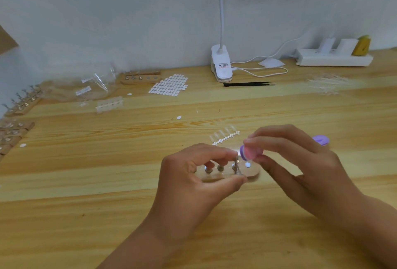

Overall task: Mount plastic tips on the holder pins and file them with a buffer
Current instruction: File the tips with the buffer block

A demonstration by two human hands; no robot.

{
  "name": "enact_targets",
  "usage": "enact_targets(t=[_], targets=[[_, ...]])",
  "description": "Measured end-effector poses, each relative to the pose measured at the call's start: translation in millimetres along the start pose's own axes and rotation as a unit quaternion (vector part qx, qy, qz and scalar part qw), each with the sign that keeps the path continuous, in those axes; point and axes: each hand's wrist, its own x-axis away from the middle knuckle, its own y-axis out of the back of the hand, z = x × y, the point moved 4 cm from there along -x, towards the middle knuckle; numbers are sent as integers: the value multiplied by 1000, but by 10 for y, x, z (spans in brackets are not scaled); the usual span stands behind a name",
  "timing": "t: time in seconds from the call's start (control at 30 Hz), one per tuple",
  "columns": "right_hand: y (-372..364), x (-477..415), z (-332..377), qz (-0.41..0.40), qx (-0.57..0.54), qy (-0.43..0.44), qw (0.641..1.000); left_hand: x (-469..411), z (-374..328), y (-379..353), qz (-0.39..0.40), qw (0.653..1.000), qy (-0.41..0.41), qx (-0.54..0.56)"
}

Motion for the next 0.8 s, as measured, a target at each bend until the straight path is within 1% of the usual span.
enact_targets(t=[0.07,0.13,0.2,0.27,0.33,0.43,0.53,0.6,0.67,0.73,0.8], targets=[[-52,13,76,-9,-9,29,999,3,-46,-2,4,1000,-26,-3],[-66,13,109,-3,10,57,998,8,-74,3,8,999,-40,-10],[-23,4,31,-4,27,37,999,2,-41,16,1,1000,-22,-8],[10,-10,-1,-21,17,6,1000,-4,4,15,1,1000,1,9],[7,-17,61,-52,-11,6,999,-9,0,-2,16,999,-3,31],[-11,3,176,-67,-20,45,997,1,-19,-35,49,996,-17,76],[29,4,93,-75,1,22,997,-7,26,-45,51,989,0,141],[51,-3,80,-91,-15,4,996,-20,50,-64,51,982,10,182],[46,-5,139,-109,-25,20,994,-22,46,-86,58,977,8,205],[26,11,169,-107,-27,31,993,-10,36,-98,71,972,9,226],[9,20,124,-96,-25,19,995,-3,68,-93,71,966,29,245]])
